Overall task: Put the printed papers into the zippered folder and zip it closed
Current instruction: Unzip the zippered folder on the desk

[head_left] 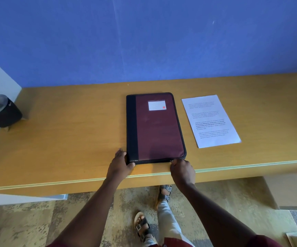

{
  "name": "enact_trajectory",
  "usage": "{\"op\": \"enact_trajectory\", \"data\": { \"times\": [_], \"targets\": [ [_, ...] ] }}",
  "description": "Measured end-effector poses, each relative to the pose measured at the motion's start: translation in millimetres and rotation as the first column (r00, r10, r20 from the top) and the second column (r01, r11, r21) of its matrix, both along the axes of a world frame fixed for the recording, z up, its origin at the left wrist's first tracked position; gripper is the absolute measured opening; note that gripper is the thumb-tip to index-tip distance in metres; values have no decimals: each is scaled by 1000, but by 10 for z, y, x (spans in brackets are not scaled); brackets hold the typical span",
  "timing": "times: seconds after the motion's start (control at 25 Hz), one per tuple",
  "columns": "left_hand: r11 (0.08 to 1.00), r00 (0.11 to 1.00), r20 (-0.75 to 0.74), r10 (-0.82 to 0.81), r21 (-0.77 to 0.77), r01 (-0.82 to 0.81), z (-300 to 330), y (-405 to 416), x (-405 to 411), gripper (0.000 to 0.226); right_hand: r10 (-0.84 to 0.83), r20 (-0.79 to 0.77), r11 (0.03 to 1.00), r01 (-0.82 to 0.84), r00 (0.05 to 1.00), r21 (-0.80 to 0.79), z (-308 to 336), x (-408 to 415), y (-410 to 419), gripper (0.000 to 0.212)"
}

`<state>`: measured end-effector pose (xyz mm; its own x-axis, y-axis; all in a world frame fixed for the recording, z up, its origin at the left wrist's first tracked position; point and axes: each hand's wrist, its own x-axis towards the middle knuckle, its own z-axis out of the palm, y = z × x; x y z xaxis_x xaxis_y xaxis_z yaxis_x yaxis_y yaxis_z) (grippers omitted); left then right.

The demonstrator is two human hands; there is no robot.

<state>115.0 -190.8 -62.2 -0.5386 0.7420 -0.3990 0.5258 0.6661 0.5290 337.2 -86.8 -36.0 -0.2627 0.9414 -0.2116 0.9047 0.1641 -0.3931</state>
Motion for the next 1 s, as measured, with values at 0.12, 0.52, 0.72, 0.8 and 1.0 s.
{"op": "enact_trajectory", "data": {
  "times": [0.12, 0.52, 0.72, 0.8, 1.0],
  "targets": [
    [998, 999, -32, -15, 62, 17, 55, -35, 66, 66, -14, -25, 1000, 14, 1000, -7, -8, -37, -22, 24],
    [924, 958, -72, -278, 253, 288, 140, 153, 866, 23, -22, -72, 996, 16, 997, -88, -93, -1, 56, 19],
    [974, 949, 271, -162, 196, 110, -48, 442, 1091, 21, -33, -124, 986, 12, 992, -164, -157, 35, 112, 20],
    [981, 929, 355, -109, 189, 43, -19, 559, 1144, 20, -18, -135, 980, -10, 991, -199, -176, 56, 164, 23],
    [984, 940, 327, -101, 170, 47, -57, 638, 1176, 18, 13, -186, 965, -62, 982, -256, -232, 98, 255, 21]
  ]
}}
